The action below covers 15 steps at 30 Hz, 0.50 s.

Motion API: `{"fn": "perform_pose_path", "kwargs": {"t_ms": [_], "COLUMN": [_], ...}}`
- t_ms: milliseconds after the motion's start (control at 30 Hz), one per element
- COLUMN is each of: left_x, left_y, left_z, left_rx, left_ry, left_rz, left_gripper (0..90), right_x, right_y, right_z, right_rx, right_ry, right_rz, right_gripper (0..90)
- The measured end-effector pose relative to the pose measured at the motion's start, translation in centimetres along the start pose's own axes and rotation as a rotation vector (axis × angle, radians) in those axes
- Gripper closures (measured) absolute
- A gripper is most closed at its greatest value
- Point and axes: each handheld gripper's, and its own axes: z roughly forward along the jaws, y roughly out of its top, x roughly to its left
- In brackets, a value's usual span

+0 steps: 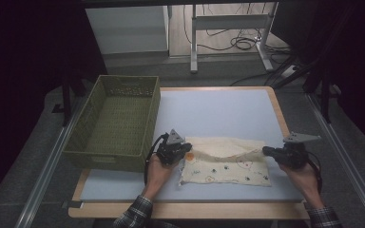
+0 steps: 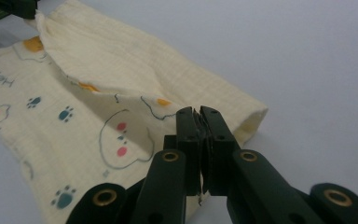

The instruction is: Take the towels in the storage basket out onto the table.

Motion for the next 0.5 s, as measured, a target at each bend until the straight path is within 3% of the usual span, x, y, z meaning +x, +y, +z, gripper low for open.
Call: {"fn": "perform_pose_path", "kwargs": {"t_ms": [167, 500], "left_x": [-1.0, -3.0], "left_y": [-0.5, -1.8], "left_z": [-1.1, -3.1], "left_rx": [-0.015, -0.018], "left_ry": [-0.018, -0.031], "left_rz": [0.017, 0.053], "left_gripper": [86.1, 86.0], "right_x": [1.0, 2.6], "right_y": [-1.3, -3.4], "right_z": [-1.4, -2.3], "right_rx": [-0.002, 0.024], "right_ry": [0.014, 0.049], "right_rz": [-0.005, -0.012], "right_gripper": [86.8, 86.7]}}
